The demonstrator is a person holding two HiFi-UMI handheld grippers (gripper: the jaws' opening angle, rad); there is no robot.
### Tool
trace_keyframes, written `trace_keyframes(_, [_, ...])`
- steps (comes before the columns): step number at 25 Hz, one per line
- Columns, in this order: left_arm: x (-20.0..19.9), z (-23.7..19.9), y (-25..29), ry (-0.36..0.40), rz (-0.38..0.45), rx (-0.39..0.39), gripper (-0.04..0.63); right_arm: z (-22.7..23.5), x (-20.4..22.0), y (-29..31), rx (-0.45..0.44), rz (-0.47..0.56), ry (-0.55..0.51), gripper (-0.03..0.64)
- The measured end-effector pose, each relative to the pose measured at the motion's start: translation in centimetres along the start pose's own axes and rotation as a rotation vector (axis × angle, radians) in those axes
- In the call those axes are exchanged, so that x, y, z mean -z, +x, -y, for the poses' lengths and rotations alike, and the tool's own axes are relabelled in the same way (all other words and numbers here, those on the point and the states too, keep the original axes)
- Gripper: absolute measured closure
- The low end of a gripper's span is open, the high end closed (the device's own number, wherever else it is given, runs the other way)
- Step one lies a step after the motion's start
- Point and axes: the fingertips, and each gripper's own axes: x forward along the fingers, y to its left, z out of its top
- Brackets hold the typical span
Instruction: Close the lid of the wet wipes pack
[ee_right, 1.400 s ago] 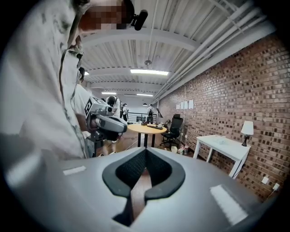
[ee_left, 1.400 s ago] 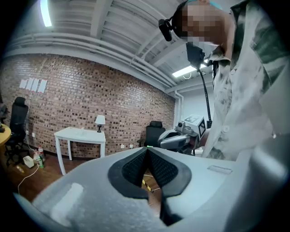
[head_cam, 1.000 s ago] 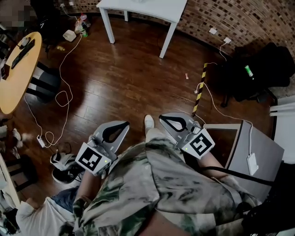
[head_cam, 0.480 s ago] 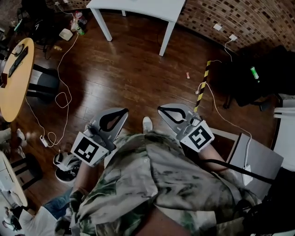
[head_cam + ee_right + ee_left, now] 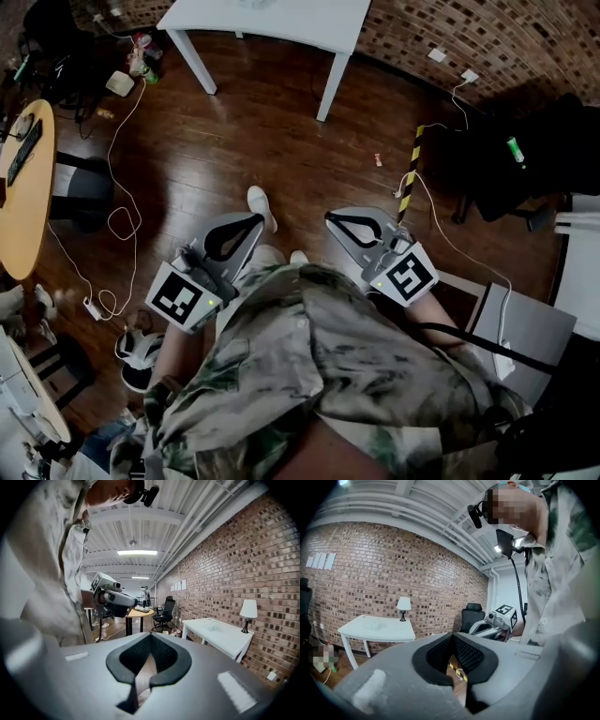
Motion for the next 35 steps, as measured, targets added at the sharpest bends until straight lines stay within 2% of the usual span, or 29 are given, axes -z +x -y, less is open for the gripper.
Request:
trace_keyframes(8, [-3.0, -9.9, 3.8, 0.030, 0.027, 0.059, 0.594, 8.4, -2.3, 5.9, 0.066, -0.016, -0.016, 0.614])
trace_keyframes(14, [-4.2, -18.0, 4.8, 0.025, 0.022, 0.085, 0.594, 13.8, -4.2, 12.6, 0.072, -0.041, -0.034, 0.614])
trace_keyframes(19, [-4.9, -22.9, 5.0, 0.023, 0.041, 0.098, 0.594, 17.4, -5.6, 17.2, 0.060, -0.055, -0.063, 0.614])
trace_keyframes(23, [-4.9, -26.6, 4.7, 0.021, 0.035, 0.085, 0.594, 19.4, -6.6, 20.7, 0.054, -0.055, -0.076, 0.614])
trace_keyframes(35, [-5.4, -33.7, 5.1, -0.026, 0.043, 0.008, 0.594, 25.5, -7.2, 27.5, 0.007, -0.072, -0.092, 0.614])
